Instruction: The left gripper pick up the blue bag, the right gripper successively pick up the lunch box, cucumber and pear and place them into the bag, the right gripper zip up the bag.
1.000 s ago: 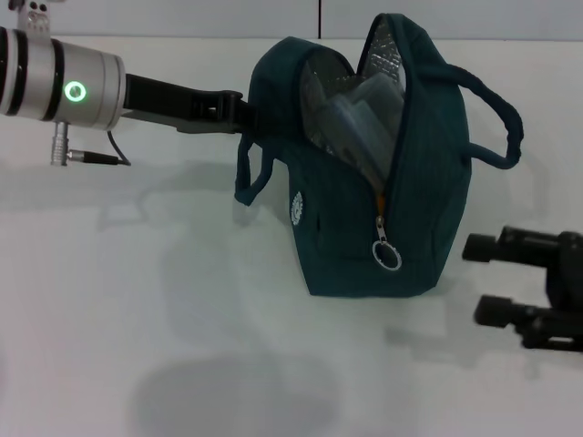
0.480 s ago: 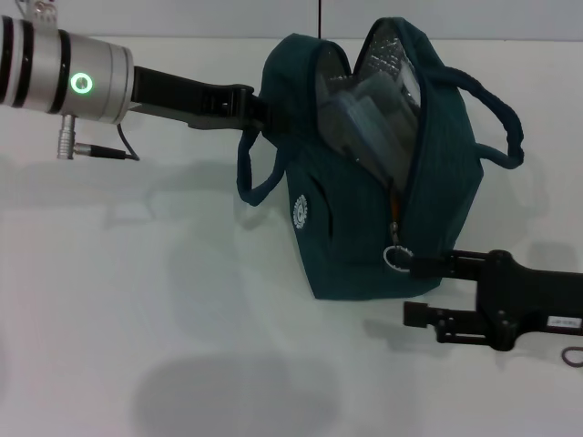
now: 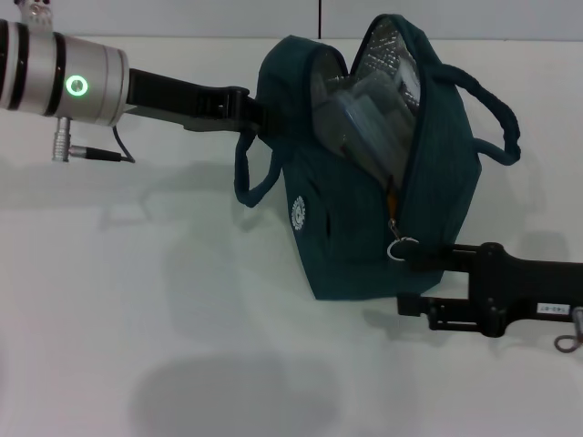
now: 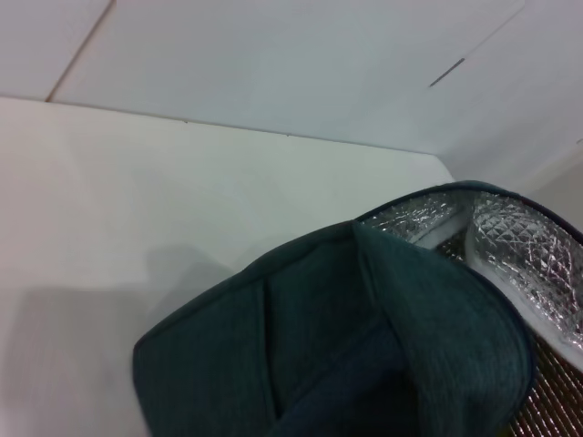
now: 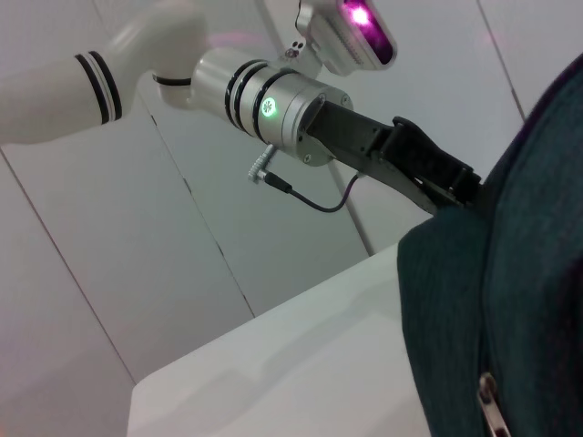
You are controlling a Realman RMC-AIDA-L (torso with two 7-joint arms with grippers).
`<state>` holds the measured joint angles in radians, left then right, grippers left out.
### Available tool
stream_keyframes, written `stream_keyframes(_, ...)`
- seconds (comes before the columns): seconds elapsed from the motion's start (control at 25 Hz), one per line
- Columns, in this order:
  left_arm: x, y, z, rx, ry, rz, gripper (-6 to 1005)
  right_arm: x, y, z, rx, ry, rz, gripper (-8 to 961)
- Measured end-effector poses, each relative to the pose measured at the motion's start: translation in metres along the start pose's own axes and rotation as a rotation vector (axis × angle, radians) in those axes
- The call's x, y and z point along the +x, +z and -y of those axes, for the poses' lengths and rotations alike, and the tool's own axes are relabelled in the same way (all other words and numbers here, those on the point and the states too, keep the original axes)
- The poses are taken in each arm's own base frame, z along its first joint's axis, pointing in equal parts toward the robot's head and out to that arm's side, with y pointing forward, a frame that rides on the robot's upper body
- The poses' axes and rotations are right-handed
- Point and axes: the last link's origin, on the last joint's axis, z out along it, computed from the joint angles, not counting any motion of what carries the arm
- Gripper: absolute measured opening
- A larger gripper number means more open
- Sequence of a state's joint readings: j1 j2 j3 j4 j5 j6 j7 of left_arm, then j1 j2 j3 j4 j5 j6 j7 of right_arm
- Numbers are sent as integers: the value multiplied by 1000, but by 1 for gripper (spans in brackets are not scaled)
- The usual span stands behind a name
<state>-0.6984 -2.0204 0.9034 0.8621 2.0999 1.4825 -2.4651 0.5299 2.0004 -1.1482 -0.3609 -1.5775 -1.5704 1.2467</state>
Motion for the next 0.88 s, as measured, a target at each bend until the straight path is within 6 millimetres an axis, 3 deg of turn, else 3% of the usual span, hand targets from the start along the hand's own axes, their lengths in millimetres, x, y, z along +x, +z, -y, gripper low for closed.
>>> stream_keyframes(0.4,1,-3,2,4,-4,-15,40,1,-16,4,35,28,-2,676)
stream_keyframes(0.88,0,-2,2,2,-3,-15,41,-2,8,6,20,-1,-29,662)
